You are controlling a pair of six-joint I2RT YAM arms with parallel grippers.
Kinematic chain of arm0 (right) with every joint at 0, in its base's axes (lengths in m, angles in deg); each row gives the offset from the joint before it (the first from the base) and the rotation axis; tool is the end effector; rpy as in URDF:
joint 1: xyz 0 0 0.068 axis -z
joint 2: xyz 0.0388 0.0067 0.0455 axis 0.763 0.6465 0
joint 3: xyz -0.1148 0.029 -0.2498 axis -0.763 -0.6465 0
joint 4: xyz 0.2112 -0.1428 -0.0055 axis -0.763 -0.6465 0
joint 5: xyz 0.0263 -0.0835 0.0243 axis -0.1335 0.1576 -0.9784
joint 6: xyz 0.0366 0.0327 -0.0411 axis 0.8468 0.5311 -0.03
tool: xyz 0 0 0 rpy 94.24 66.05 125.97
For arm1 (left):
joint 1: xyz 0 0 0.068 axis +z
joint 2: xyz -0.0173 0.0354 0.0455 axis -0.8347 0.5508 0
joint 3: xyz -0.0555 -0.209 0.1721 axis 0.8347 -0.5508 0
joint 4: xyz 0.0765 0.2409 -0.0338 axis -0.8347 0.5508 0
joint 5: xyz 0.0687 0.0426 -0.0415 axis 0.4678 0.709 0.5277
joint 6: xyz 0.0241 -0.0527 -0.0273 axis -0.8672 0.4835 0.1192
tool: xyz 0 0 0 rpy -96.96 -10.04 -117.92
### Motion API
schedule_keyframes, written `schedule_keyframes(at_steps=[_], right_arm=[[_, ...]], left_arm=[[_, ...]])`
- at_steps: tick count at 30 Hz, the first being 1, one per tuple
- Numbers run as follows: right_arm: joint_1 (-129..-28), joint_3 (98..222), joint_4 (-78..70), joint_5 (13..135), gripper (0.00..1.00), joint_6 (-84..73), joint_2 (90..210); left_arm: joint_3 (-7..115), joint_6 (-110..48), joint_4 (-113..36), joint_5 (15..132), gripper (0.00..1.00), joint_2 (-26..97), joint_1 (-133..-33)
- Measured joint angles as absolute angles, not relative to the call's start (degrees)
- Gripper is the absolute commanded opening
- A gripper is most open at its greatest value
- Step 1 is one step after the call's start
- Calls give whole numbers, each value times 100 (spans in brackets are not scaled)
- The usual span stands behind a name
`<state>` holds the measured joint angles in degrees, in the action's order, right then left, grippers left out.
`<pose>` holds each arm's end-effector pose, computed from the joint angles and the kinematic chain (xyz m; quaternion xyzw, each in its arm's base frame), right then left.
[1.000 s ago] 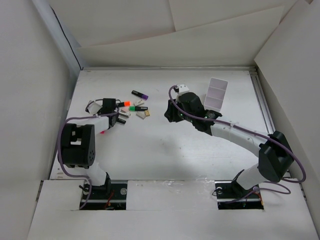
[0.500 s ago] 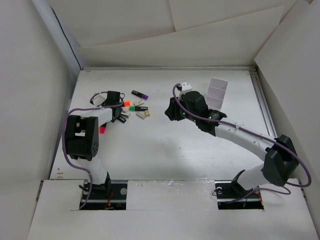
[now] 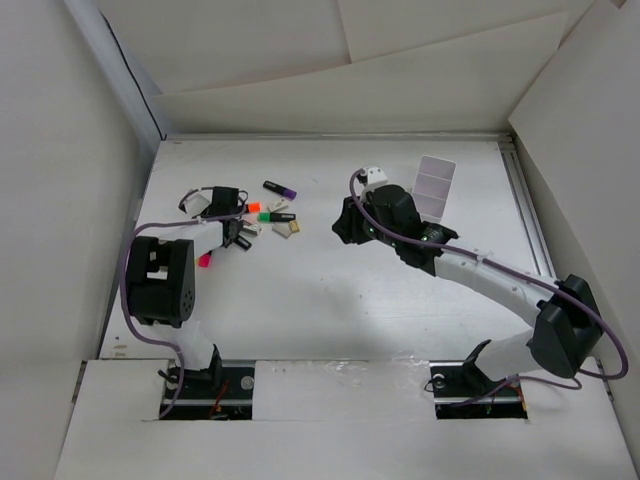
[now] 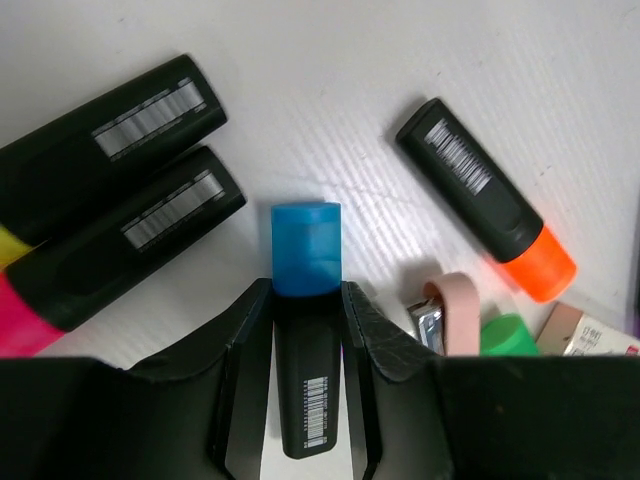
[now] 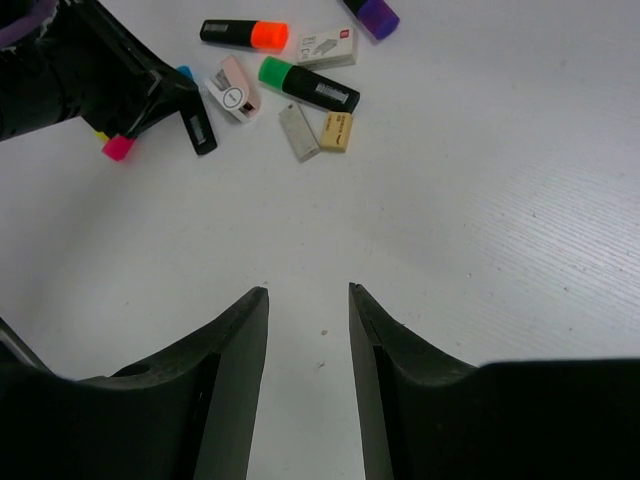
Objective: Sort the stationery into containers
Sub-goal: Pick up the stationery from the center of the board.
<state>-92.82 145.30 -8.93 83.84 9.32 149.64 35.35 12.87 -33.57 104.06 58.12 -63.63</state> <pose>0.2444 0.2261 0.3011 -0.1486 0.8310 0.2723 0.4618 0.3499 -0.0243 0.1649 -0.4359 0.8066 -0.0310 0.3979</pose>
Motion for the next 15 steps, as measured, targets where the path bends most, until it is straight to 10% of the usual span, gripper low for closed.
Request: schedule_keyframes(at_steps=[15], right_arm=[[-9295, 14530, -819, 7560, 68, 905, 14962]], left_arm=[[2593, 1215, -3080, 10389, 0, 2958, -6929]])
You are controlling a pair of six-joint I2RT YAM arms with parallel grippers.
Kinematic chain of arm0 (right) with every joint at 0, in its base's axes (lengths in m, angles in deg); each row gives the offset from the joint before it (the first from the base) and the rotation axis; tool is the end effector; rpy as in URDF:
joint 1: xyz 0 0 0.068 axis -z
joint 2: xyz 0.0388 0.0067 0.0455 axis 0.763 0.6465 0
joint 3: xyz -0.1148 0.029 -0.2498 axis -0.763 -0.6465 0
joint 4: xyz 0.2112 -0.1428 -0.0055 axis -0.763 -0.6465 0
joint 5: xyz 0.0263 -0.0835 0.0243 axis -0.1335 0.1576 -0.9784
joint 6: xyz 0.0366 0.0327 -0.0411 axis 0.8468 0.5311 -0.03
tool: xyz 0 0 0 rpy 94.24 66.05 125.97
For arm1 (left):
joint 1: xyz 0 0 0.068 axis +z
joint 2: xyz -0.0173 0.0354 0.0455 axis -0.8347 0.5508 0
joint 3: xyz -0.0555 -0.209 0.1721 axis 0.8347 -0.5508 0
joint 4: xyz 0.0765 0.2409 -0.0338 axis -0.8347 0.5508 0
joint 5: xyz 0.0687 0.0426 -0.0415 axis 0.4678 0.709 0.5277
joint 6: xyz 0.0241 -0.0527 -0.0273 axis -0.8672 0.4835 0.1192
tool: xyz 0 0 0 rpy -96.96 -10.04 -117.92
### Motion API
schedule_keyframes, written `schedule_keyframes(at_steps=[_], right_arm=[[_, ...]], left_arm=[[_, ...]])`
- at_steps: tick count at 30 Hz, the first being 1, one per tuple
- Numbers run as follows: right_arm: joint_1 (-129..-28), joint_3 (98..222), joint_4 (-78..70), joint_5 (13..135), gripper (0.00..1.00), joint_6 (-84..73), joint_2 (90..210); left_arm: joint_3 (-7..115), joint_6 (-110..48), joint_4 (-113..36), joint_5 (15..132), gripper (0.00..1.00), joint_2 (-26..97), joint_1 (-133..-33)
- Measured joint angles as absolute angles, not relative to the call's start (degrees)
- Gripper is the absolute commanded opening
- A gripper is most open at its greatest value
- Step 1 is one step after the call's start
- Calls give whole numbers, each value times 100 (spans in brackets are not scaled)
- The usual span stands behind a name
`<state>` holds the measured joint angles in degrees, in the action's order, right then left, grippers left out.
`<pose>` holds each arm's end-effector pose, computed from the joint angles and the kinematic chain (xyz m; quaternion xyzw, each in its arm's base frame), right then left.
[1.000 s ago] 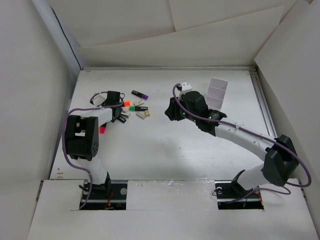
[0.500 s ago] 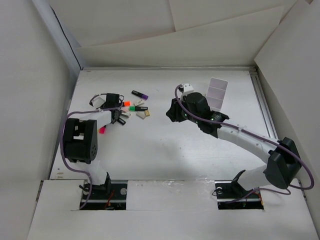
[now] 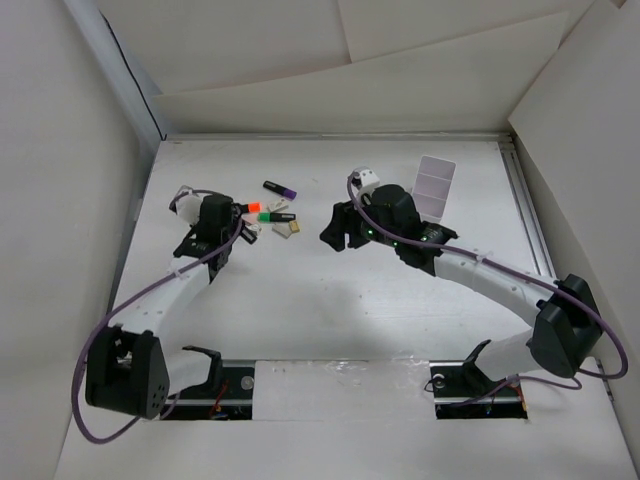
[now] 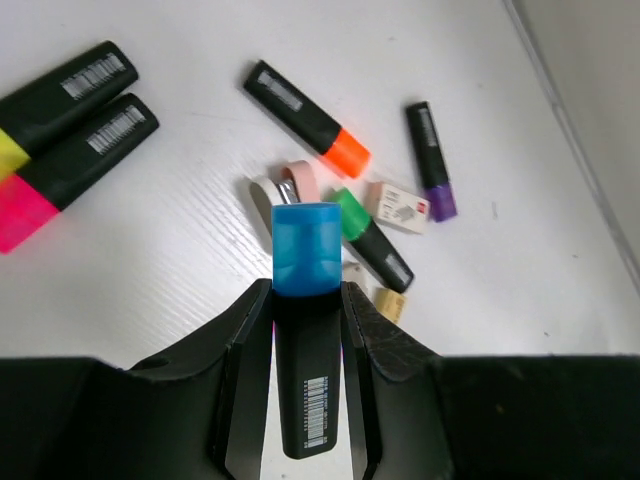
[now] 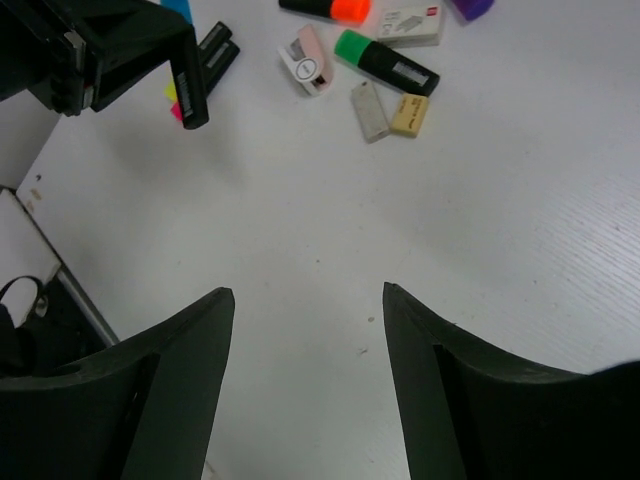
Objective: Sort the stationery into containers
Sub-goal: Pick up the stationery from the center of the board.
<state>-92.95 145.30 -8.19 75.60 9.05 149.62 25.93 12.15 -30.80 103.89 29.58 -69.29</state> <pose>0.2393 0.2321 0.3027 -0.1888 0.8185 0.3255 0.4340 0.2676 -0.0412 0.2533 -0.3915 0.7652 -0.1289 0.4945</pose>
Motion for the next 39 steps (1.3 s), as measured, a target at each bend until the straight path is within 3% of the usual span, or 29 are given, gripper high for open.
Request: schedule_keyframes(at_steps=[4, 20, 26, 32, 35, 38, 39], right_arm=[[-9297, 14530, -690, 7064, 74, 921, 14962], [-9369, 14559, -61, 5866, 76, 1281, 15740], [-9369, 14579, 171, 5829, 70, 1375, 15847], [-9328, 14592, 239, 5829, 55, 1565, 15998], [-9308, 14760, 311, 5842, 40, 1644, 16138], [-9205, 14874, 342, 5866, 41, 1749, 16216], [-9148, 14915, 337, 5872, 46, 1777, 16221]], left_arm=[[2173, 1171, -3490, 9986, 0, 2481, -6968], [1065, 994, -5431, 7645, 1, 1791, -6964], [722, 979, -5906, 7099, 1, 1767, -6968], [442, 817, -6507, 6782, 3, 1767, -7049], [245, 664, -6946, 6515, 3, 1826, -7073], [210, 478, -7232, 6299, 3, 2001, -7126], [188, 393, -7350, 6279, 3, 2036, -7180]])
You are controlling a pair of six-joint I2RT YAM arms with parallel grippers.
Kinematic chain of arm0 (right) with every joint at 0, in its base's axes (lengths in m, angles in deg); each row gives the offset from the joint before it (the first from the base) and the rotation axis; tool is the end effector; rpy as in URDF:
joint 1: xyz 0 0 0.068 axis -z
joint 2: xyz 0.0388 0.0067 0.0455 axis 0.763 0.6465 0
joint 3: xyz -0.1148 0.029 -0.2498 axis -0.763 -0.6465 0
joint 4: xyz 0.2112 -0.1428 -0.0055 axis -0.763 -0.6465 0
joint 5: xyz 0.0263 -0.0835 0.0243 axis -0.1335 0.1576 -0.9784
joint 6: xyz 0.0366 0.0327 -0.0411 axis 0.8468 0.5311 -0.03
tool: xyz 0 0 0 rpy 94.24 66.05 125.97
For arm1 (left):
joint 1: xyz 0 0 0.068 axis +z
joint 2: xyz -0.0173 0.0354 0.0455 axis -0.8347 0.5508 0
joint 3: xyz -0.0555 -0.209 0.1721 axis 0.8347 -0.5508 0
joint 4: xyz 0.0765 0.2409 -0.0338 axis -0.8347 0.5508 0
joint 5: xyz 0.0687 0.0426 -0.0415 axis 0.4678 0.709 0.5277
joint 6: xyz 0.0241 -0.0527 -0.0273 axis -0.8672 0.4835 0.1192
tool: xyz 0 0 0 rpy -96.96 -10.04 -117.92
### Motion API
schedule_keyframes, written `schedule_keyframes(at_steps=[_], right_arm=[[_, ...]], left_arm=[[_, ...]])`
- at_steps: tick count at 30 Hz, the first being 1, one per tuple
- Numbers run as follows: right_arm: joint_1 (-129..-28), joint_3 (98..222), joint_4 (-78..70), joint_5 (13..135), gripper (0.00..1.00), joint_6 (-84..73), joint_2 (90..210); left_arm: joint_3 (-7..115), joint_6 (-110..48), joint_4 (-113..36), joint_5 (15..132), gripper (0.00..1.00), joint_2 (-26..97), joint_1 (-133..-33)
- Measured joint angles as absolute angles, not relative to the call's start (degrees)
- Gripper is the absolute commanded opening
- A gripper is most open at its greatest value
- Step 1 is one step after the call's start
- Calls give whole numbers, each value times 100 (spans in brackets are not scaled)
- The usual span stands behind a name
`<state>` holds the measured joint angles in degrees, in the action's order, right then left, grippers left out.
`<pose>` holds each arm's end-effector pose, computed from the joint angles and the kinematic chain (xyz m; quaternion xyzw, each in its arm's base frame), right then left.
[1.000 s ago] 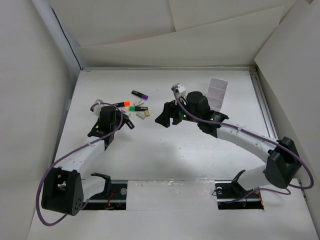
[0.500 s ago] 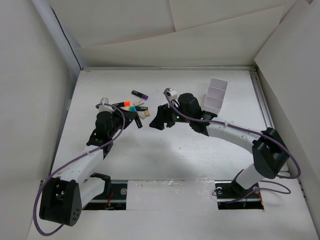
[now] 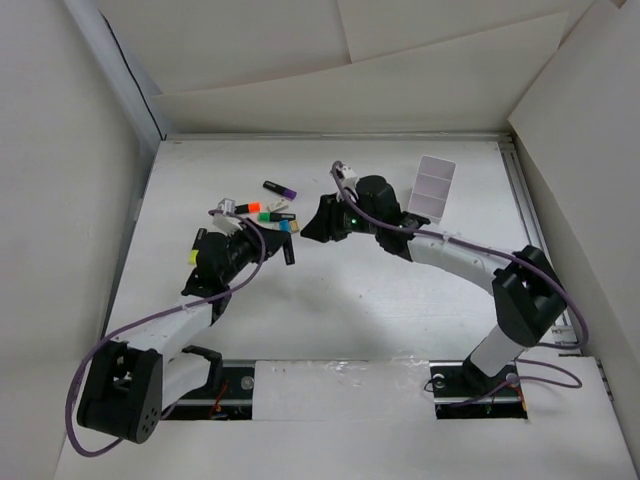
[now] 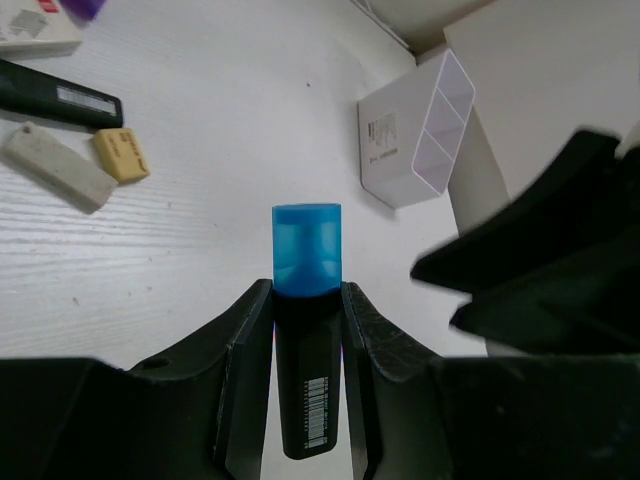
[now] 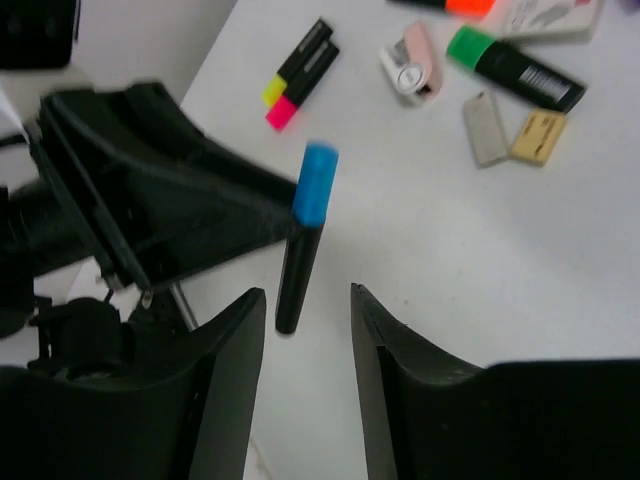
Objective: Sort the stationery into containers
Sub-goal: Pick up the stationery from the center of the board.
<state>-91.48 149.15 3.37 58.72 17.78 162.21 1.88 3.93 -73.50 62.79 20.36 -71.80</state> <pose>0.2740 0.2704 0.2759 -0.1950 0.7947 0.4556 0.3505 0.2161 -0.0755 0.2304 -0.0808 0.7206 -0.4498 0.5214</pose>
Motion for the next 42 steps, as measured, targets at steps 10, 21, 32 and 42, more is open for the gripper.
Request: schedule_keyframes(at_steps=[10, 21, 32, 42], right_arm=[[-8840, 15678, 374, 6021, 51, 1994, 16791], [-8744, 15855, 112, 5931, 52, 2075, 17136], [-8834, 15853, 99, 5698, 50, 2070, 17139], [-8923, 15842, 97, 5654, 47, 2073, 17141]], left_arm=[[70, -293, -7875, 6059, 3, 2193, -7722], [68, -566, -8096, 5943, 3, 2324, -7749], [68, -649, -8133, 5932, 3, 2462, -7873], [73, -704, -8131, 6013, 4, 2468, -7873]])
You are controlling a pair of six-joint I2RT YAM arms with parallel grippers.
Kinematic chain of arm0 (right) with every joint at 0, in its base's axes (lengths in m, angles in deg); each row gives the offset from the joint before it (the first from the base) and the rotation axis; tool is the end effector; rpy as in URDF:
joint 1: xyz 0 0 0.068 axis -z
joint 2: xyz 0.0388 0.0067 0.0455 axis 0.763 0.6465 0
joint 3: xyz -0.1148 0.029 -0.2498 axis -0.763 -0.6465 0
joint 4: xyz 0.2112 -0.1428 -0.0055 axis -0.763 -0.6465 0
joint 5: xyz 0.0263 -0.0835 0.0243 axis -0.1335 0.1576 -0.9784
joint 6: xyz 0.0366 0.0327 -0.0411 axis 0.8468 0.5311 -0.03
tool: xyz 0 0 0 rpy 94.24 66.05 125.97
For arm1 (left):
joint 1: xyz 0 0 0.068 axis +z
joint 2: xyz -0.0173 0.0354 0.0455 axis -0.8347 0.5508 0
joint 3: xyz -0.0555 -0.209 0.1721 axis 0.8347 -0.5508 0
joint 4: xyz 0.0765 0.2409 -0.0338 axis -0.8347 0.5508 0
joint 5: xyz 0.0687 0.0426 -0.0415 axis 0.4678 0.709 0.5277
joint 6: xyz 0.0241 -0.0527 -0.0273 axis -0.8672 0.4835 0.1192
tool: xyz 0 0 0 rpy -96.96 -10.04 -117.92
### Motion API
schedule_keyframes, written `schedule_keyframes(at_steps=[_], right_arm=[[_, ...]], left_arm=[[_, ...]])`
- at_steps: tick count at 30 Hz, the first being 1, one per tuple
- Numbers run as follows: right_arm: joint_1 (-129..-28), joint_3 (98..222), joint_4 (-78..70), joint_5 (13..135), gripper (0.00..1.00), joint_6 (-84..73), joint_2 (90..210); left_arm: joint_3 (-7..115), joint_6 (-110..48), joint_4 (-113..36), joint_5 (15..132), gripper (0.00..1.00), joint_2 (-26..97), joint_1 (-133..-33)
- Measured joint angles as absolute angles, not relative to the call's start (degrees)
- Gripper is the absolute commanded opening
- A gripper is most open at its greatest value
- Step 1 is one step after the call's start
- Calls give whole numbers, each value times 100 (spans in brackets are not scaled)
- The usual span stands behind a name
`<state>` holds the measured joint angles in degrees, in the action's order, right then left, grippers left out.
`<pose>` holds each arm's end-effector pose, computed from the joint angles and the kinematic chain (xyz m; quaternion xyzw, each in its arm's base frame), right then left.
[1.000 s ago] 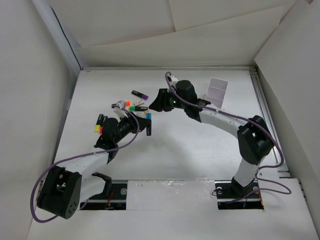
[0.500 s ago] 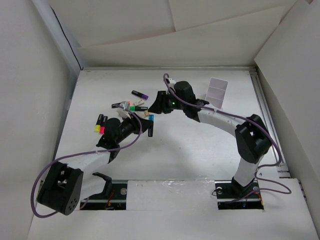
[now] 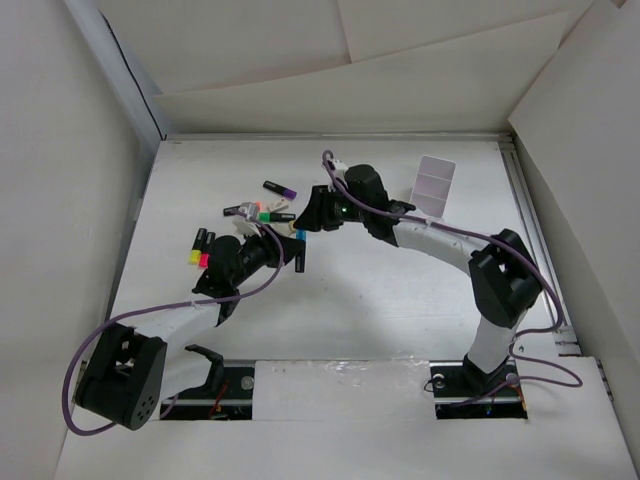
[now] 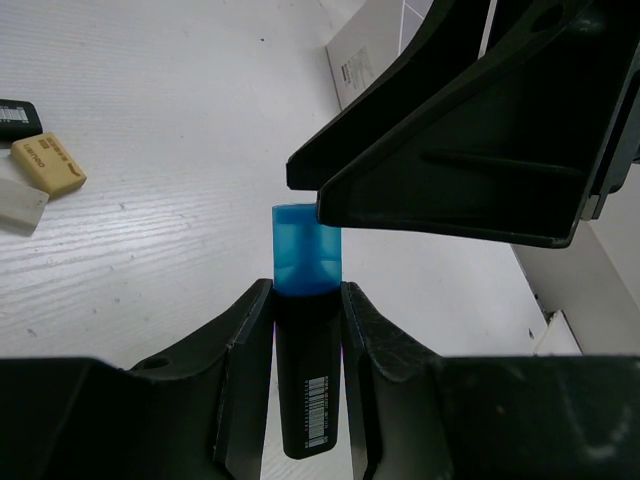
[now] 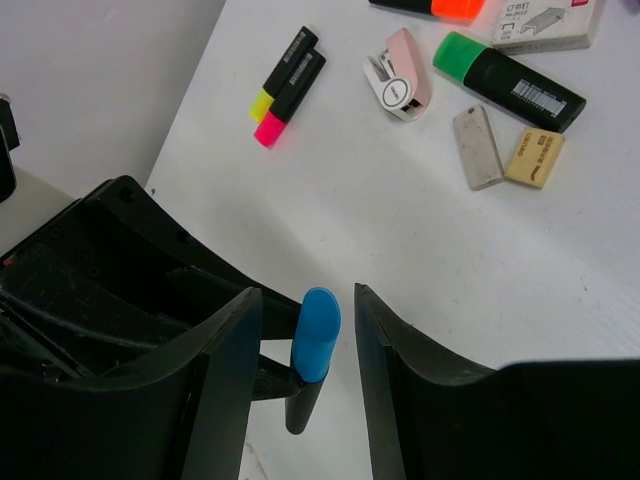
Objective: Sort the stationery into containers
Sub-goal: Pick up the stationery from the center of the board.
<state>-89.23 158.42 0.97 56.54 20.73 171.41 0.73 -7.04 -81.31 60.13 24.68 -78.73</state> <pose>0.3142 0.2863 0.2661 -0.1659 0.8101 0.4611 0.3220 0.2100 -0.1053 0.2242 0.0526 0.7097 -0.4489 0.5405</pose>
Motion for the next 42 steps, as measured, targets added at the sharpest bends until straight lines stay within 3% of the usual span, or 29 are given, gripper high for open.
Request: schedule_keyframes(at_steps=[20, 28, 34, 36, 42], right_arm=[[-8991, 15733, 81, 5717, 37, 2094, 17191], [-8993, 15733, 88, 5722, 11, 2123, 17204], [-8993, 15733, 84, 5759, 5, 2140, 17215], [-8993, 15733, 77, 5789, 4, 2140, 17215], [-8936, 15730, 79, 5829, 4, 2210, 17213]], left_arm=[[73, -767, -8124, 6159, 4, 2309, -7873], [73, -776, -8091, 6164, 4, 2309, -7873], [73, -783, -8076, 6194, 4, 2309, -7871], [73, -787, -8078, 6209, 7, 2309, -7871], [73, -778, -8083, 6244, 30, 2309, -7873]])
